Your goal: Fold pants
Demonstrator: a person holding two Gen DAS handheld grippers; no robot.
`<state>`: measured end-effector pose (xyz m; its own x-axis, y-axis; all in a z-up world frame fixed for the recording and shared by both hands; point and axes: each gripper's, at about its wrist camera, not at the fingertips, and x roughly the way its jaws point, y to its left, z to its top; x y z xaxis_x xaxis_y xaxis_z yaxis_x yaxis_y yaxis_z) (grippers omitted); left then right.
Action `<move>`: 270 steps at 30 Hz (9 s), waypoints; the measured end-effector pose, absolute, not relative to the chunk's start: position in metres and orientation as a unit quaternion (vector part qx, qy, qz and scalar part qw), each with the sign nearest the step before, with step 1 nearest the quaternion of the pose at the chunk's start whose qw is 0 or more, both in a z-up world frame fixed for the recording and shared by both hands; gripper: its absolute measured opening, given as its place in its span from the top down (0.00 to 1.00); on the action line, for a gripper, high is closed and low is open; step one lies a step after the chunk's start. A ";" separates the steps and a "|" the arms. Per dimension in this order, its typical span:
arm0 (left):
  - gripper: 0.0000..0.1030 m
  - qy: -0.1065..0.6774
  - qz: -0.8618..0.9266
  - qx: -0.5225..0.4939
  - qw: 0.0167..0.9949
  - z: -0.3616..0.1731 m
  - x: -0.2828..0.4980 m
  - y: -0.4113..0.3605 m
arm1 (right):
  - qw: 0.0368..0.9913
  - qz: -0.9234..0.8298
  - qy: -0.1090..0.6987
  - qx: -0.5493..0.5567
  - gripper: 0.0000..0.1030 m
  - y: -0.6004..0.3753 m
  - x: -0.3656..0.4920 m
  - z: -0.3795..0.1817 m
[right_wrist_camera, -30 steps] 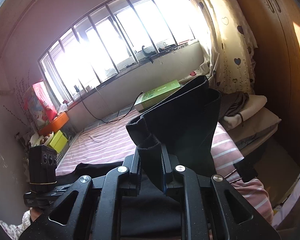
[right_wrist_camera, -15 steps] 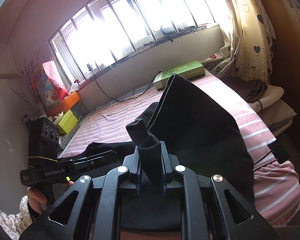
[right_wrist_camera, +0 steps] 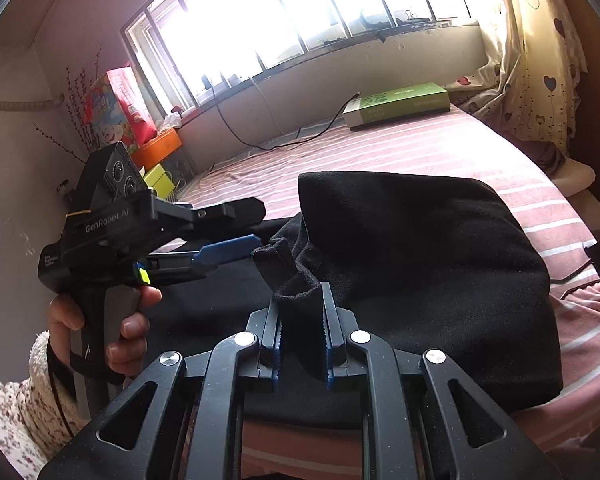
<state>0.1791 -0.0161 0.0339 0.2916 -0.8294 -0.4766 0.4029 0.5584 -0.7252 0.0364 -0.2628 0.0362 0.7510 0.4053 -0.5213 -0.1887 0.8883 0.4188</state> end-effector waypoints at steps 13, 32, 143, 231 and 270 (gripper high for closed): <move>0.17 0.443 -0.364 -0.233 0.785 0.032 0.184 0.003 | 0.901 0.197 0.351 0.165 0.85 -0.232 0.046 0.012; 0.17 0.454 -0.344 -0.205 0.796 0.031 0.191 -0.006 | 0.887 0.249 0.367 0.126 0.68 -0.225 0.043 0.014; 0.16 0.509 -0.328 -0.172 0.777 0.005 0.195 0.011 | 0.906 0.160 0.384 0.074 0.67 -0.192 0.050 0.004; 0.45 0.533 -0.368 -0.248 0.721 0.025 0.190 0.006 | 0.956 0.132 0.254 -0.057 0.91 -0.117 0.005 0.067; 0.42 0.518 -0.294 -0.200 0.778 0.004 0.188 0.034 | 0.955 -0.051 0.285 0.070 0.41 -0.270 -0.056 0.028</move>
<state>0.1884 0.0344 0.0038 0.2899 -0.6654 -0.6879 0.2500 0.7465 -0.6167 -0.0562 -0.2696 0.0283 0.8322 -0.0579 -0.5514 0.1381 0.9848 0.1050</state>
